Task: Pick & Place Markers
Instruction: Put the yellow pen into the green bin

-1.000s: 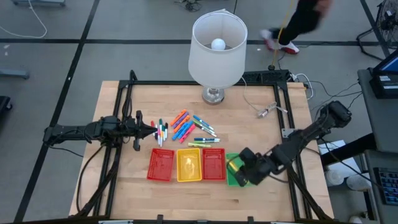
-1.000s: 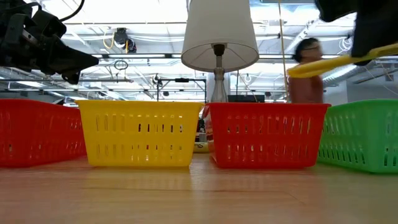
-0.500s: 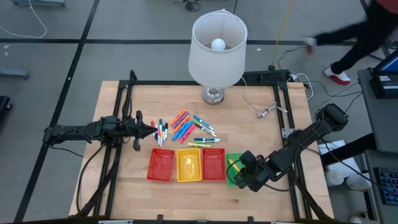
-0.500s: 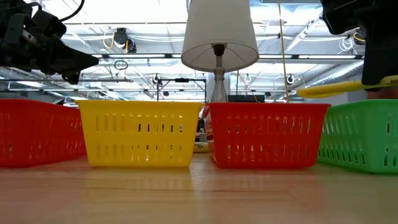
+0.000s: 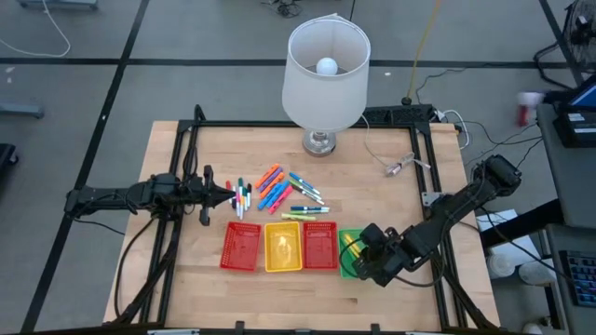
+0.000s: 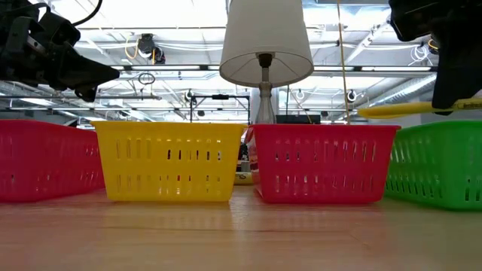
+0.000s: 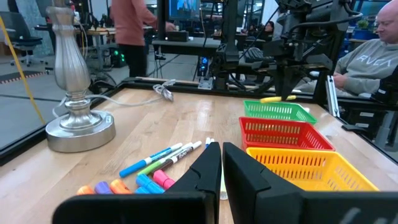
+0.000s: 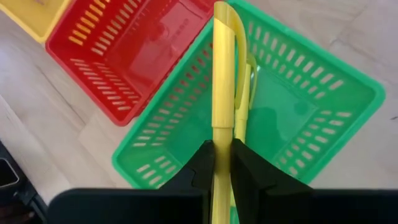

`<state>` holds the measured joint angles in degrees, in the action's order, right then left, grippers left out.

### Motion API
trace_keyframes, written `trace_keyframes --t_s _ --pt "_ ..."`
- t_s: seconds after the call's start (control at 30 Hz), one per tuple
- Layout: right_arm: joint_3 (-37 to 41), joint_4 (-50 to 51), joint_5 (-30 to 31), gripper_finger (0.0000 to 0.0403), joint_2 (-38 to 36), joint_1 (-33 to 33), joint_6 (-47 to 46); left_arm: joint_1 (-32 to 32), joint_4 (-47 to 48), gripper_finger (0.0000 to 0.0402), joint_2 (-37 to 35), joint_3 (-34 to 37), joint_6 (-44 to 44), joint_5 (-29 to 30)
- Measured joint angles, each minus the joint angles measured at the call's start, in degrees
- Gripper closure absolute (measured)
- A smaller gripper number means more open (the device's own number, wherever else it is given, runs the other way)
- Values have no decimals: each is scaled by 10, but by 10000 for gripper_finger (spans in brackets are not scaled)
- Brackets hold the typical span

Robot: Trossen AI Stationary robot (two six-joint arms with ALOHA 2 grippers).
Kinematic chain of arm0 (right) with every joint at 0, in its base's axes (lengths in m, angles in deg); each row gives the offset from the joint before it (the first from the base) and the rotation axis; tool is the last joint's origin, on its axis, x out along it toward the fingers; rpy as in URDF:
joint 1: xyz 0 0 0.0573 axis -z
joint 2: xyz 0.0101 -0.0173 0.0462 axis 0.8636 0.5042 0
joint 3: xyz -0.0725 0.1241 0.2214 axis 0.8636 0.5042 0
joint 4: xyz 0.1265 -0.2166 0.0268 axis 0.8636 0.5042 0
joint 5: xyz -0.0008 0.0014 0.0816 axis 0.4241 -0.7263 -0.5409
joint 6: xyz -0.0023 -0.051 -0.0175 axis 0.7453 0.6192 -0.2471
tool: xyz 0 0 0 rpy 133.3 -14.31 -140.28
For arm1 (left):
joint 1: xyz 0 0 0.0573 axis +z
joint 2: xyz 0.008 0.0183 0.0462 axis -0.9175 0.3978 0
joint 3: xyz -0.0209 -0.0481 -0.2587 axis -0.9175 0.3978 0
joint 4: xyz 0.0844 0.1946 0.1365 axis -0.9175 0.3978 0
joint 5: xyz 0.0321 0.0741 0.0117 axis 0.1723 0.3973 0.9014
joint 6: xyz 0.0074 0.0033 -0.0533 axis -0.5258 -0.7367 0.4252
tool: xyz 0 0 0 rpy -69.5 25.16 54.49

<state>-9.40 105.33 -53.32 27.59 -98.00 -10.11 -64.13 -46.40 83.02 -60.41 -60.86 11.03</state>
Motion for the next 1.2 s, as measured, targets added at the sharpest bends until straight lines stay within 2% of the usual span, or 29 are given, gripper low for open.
trace_keyframes --t_s 0.2,0.47,0.93,1.2 --pt "0 2 3 379 0 0 6 0 0 380 0 0 0 0" --pt "0 1 46 379 0 0 7 0 0 380 0 0 0 0" --pt "0 -16 45 378 0 0 11 0 0 380 0 0 0 0" --pt "1 -24 44 378 24 0 15 0 0 380 0 0 0 0"
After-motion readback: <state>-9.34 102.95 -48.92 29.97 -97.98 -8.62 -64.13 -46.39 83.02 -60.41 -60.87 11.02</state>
